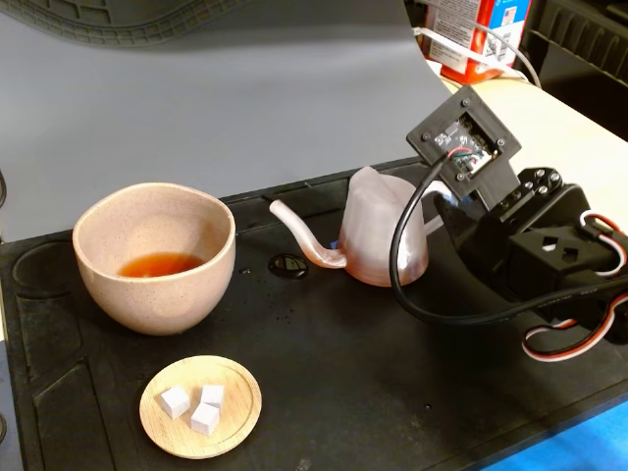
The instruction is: Pick up a kettle and pour liquid into a cup.
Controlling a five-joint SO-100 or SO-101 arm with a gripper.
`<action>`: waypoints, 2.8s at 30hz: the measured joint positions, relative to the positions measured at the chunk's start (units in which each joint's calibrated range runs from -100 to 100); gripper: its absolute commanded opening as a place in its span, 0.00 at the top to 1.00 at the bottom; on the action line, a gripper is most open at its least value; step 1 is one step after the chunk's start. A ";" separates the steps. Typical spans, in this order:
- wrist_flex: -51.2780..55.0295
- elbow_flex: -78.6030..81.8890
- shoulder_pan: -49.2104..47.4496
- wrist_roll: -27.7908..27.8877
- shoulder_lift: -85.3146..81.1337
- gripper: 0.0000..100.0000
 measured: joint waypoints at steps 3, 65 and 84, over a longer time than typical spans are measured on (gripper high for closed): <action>-0.18 -1.56 0.08 -0.16 1.88 1.00; -4.38 0.78 -1.74 -0.10 4.54 0.75; -22.76 19.77 -1.74 -1.94 -5.05 0.86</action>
